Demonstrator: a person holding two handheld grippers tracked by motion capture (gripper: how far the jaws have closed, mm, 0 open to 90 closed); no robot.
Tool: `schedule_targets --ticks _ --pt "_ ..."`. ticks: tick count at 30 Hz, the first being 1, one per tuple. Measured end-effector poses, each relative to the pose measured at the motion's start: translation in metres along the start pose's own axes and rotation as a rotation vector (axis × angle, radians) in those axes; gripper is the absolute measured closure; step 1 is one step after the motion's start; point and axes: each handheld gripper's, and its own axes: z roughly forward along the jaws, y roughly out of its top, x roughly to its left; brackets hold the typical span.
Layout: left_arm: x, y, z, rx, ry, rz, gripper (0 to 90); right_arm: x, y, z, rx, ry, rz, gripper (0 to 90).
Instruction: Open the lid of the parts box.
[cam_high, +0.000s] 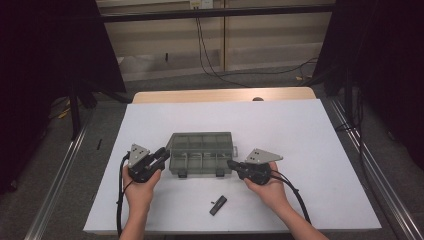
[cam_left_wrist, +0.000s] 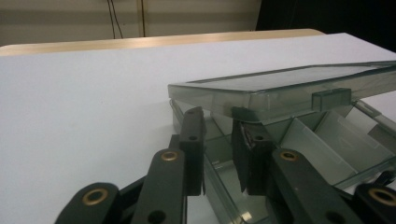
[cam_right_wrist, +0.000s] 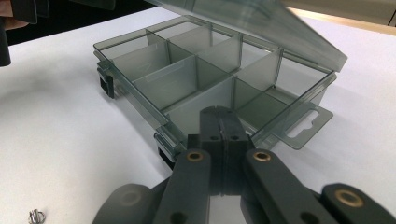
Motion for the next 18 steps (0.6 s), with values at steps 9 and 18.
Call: schedule_targets --ticks 9,18 --pt "-0.0013 0.004 0.0046 -0.023 0.017 -0.004 78.0 0.0007 -0.0004 0.0001 -0.004 -0.005 -0.005 90.0" --pt "-0.0022 0.0083 0.0082 -0.037 0.032 -0.014 79.9 0.0009 -0.0007 0.0001 -0.007 -0.005 -0.006 90.0"
